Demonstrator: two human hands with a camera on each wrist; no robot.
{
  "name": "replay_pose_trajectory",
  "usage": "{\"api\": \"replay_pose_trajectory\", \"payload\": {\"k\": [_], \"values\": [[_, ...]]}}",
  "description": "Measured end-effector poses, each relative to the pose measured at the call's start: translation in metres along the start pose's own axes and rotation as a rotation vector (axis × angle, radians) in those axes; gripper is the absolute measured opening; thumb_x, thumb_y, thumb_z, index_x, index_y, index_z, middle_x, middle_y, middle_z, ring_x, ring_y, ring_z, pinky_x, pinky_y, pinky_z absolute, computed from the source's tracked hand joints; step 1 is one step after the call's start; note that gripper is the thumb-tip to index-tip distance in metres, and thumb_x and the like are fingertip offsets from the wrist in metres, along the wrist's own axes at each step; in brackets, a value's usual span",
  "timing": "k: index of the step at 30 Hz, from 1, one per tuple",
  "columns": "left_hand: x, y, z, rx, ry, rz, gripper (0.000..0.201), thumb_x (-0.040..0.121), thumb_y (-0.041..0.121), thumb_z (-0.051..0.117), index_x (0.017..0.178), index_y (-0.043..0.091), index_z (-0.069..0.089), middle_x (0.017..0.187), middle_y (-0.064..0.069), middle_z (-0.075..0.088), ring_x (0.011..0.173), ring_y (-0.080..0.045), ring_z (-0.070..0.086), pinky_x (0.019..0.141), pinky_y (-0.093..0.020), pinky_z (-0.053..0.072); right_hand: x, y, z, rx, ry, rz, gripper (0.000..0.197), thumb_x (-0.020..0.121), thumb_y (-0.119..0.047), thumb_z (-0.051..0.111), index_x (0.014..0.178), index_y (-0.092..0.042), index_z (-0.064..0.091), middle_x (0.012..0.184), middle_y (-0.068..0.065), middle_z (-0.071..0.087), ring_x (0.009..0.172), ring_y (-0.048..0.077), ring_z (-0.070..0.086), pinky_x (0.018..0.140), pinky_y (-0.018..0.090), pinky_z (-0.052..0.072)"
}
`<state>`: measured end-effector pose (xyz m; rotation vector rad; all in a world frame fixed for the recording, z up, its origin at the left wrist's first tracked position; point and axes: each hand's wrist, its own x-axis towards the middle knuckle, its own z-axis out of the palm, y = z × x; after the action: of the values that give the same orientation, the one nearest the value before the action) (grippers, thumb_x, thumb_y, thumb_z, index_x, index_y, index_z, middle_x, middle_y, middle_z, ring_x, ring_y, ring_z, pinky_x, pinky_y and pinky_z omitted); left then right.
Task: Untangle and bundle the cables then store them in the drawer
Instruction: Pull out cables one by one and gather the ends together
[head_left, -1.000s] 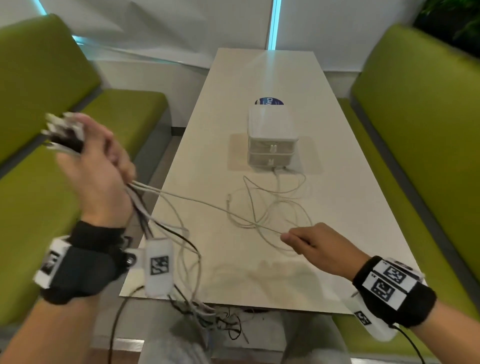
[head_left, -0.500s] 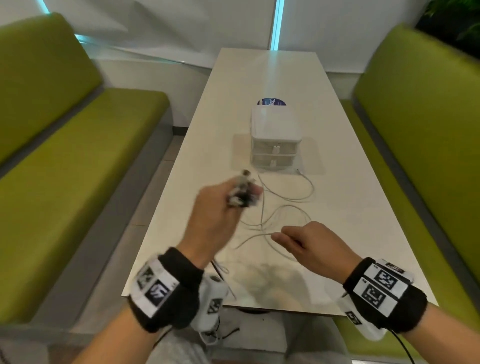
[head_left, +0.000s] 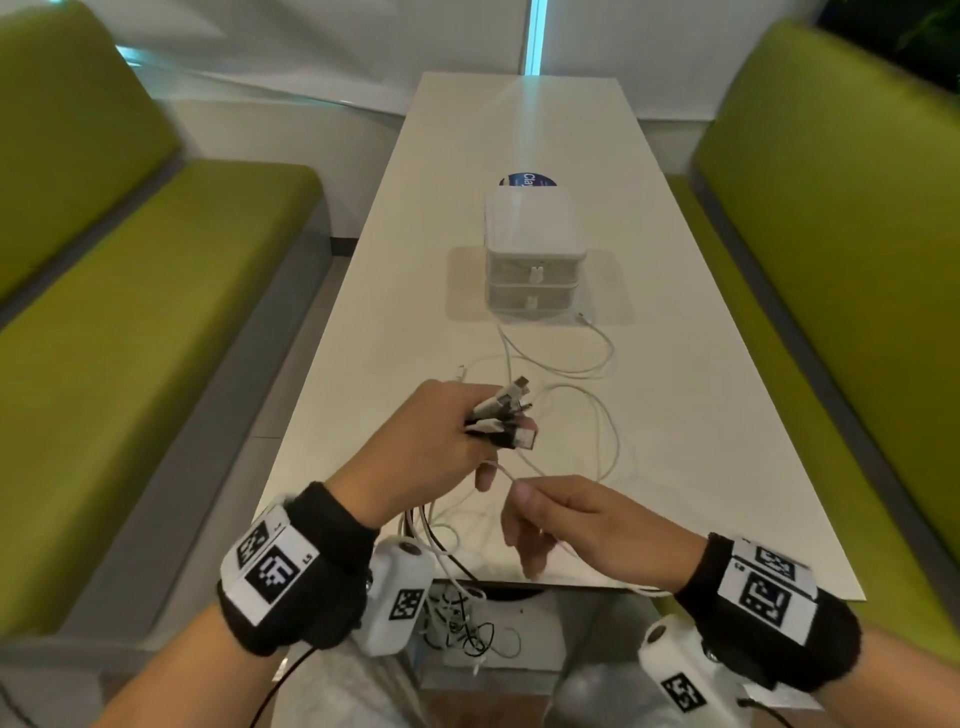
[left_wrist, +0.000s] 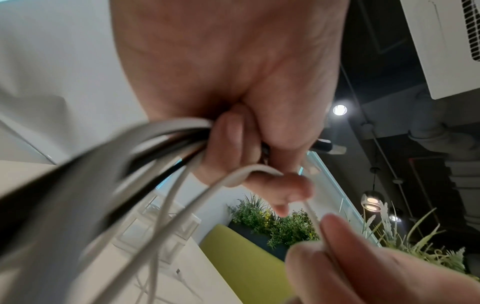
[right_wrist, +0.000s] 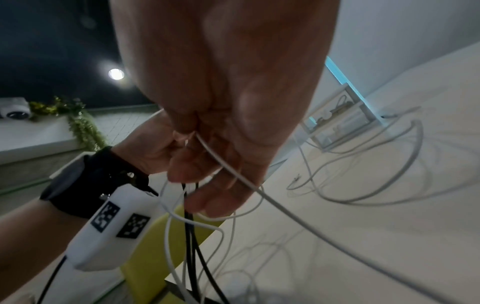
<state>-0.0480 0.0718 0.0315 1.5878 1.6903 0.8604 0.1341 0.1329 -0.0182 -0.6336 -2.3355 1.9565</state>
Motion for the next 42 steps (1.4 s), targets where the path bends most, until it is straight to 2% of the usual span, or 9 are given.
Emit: {"api": "replay_pose_trajectory", "payload": {"k": [5,10,13,18,23,26,32,38,42], "values": [[-0.005,-0.003,-0.001,0.102,-0.031,0.055,0.009,0.079,0.013,0.065,0.077,0.014,0.073,0.067,-0.001,0.070,0.066,-0.013,0.064,0.064,-0.032,0.050,0.006,-0.006,-0.006,-0.187,0.123,-0.028,0.029,0.099,-0.038,0.042,0.100,-0.020,0.066,0.105,0.006,0.061,0.089,0.017,0.061,0.083,0.039,0.056],[-0.014,-0.009,-0.014,0.242,-0.030,0.026,0.005,0.080,0.010,0.069,0.081,0.007,0.072,0.075,-0.009,0.070,0.073,-0.024,0.063,0.069,-0.046,0.049,0.003,-0.007,-0.005,-0.356,0.219,-0.044,0.022,0.094,-0.038,0.054,0.087,-0.026,0.071,0.085,0.005,0.065,0.077,0.014,0.062,0.081,0.041,0.053],[-0.027,-0.006,-0.021,0.210,0.005,-0.003,0.012,0.080,0.013,0.062,0.078,0.011,0.074,0.074,-0.005,0.071,0.076,-0.023,0.066,0.075,-0.048,0.050,-0.001,-0.011,0.005,-0.403,0.151,-0.014,0.024,0.096,-0.032,0.053,0.086,-0.021,0.072,0.077,-0.002,0.069,0.071,0.005,0.061,0.071,0.020,0.048],[-0.046,0.001,-0.026,0.062,0.154,0.023,0.016,0.086,0.011,0.064,0.076,0.014,0.076,0.075,0.013,0.073,0.088,-0.003,0.067,0.089,-0.027,0.049,-0.006,-0.010,0.018,-0.572,-0.014,0.016,0.027,0.097,-0.033,0.051,0.089,-0.021,0.073,0.078,-0.010,0.072,0.077,0.005,0.065,0.077,0.021,0.049],[-0.060,0.007,-0.028,-0.101,0.278,0.022,0.032,0.095,0.015,0.058,0.064,0.013,0.068,0.057,-0.001,0.068,0.055,-0.001,0.062,0.063,-0.012,0.043,-0.007,-0.007,0.021,-0.844,-0.169,0.112,0.026,0.094,-0.037,0.053,0.105,-0.022,0.072,0.097,-0.009,0.072,0.085,0.005,0.063,0.083,0.030,0.051],[-0.064,0.012,-0.028,-0.111,0.334,0.027,0.049,0.097,0.031,0.053,0.055,0.009,0.065,0.051,-0.006,0.063,0.036,-0.001,0.044,0.046,-0.006,0.032,-0.005,-0.016,0.017,-0.845,-0.098,0.153,0.026,0.094,-0.041,0.053,0.110,-0.027,0.069,0.092,-0.014,0.067,0.080,0.002,0.059,0.077,0.022,0.047],[-0.054,0.002,-0.028,-0.238,0.492,-0.037,0.063,0.091,0.053,0.048,0.045,0.010,0.044,0.042,-0.005,0.044,0.037,-0.018,0.037,0.042,-0.021,0.033,0.019,-0.036,0.000,-0.839,0.047,0.141,0.023,0.095,-0.037,0.053,0.107,-0.026,0.070,0.090,-0.013,0.064,0.081,0.005,0.059,0.076,0.024,0.046],[-0.030,-0.017,-0.023,-0.406,0.588,-0.167,0.045,0.089,0.044,0.063,0.068,0.005,0.053,0.049,0.009,0.030,0.045,-0.011,0.023,0.047,-0.026,0.022,0.095,-0.022,-0.009,-0.903,0.308,0.162,0.028,0.096,-0.030,0.050,0.113,-0.016,0.067,0.116,0.002,0.064,0.102,0.020,0.059,0.085,0.030,0.044],[-0.015,-0.027,-0.021,-0.398,0.649,-0.209,0.046,0.087,0.024,0.068,0.051,0.015,0.040,0.053,0.000,0.030,0.049,-0.014,0.023,0.052,-0.030,0.021,0.140,0.001,-0.008,-0.979,0.403,0.303,0.035,0.098,-0.035,0.045,0.119,-0.010,0.058,0.121,0.010,0.054,0.108,0.030,0.056,0.091,0.037,0.046]]}}
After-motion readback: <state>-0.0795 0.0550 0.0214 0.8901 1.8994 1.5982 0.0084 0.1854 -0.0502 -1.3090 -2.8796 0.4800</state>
